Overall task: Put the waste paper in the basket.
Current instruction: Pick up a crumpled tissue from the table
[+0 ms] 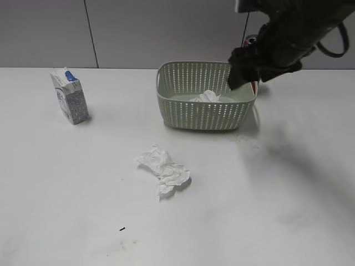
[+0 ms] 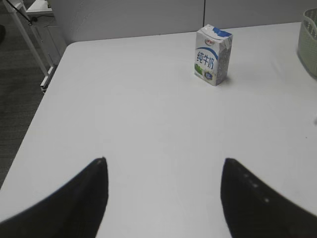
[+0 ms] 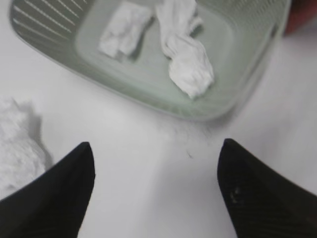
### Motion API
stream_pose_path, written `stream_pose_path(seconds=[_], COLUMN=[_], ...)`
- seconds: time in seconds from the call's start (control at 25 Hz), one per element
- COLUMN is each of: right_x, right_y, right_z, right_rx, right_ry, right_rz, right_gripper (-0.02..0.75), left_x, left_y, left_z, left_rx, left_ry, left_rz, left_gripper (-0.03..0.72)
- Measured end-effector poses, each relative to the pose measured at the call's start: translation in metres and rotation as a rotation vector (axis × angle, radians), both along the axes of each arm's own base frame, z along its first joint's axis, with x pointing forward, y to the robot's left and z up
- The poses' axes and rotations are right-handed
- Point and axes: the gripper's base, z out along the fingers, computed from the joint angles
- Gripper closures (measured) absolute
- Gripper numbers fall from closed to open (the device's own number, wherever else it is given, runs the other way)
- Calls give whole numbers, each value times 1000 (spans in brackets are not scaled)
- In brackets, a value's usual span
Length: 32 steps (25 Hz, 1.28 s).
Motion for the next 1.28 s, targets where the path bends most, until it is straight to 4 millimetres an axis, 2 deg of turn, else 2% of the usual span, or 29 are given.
stream_pose_path(seconds=[0.16,0.36,0.48,0.56,0.68,0.88,1.08,1.28], right_x=[0,-8,-16,-26,-49,-102,-161,-219], right_y=[-43,-93,-111,-116,-118,-120,-126,-132], right_z=[5,9,15,19,26,31,25,14], right_rx=[-117,-258,-265,-263,-242,-177,-143,-105], right_ry=[132,268,278,274,253,175,77,-55], right_rz=[-64,-145,-191,-201,-204,-214,-222,-230], right_gripper=[158,157,157,157,157,158,162,164], left_x=[3,23,34,44,60,100,151,207], left_y=[-1,-7,-13,-17,-26,-52,-94,-141], left_z=[0,8,17,20,24,32,36,16], left_rx=[-5,-4,-11,1,39,119,201,259], left_ry=[19,90,91,128,201,312,436,577], left_rz=[-4,-67,-156,-215,-310,-448,-564,-617], left_gripper=[170,170,170,170,170,170,170,170])
